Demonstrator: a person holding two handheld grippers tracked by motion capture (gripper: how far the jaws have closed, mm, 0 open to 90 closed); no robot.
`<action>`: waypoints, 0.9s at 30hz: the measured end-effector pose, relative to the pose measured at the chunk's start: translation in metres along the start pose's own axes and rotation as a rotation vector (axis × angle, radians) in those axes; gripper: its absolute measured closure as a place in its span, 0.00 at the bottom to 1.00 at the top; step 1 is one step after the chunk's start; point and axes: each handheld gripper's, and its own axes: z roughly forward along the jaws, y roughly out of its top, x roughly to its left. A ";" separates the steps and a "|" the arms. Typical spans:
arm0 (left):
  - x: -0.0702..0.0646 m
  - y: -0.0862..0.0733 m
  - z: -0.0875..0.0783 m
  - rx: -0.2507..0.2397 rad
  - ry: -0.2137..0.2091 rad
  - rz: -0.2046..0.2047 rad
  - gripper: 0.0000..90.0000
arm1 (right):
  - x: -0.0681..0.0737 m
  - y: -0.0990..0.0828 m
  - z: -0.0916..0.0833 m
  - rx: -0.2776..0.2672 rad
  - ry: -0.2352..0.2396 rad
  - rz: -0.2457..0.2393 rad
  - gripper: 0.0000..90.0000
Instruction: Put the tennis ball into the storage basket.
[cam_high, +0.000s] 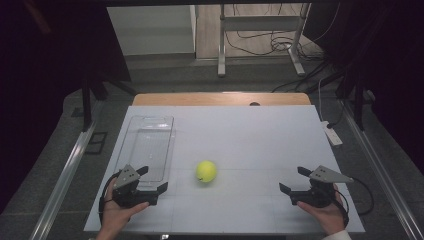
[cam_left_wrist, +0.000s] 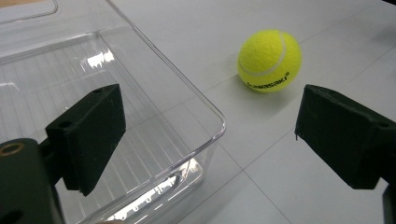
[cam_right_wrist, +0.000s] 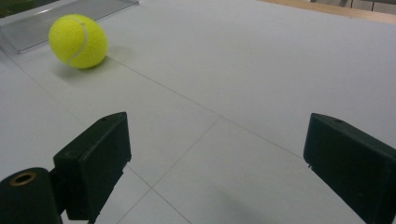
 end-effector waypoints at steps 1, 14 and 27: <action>0.000 0.000 0.000 0.000 0.001 0.001 0.10 | 0.000 0.000 0.000 0.000 0.000 0.000 0.09; -0.002 0.002 0.004 0.006 -0.005 0.011 0.10 | -0.002 -0.003 0.001 0.011 0.004 0.004 0.09; -0.002 0.004 0.007 0.006 0.001 0.012 0.10 | -0.004 -0.006 0.000 0.017 0.005 0.025 0.09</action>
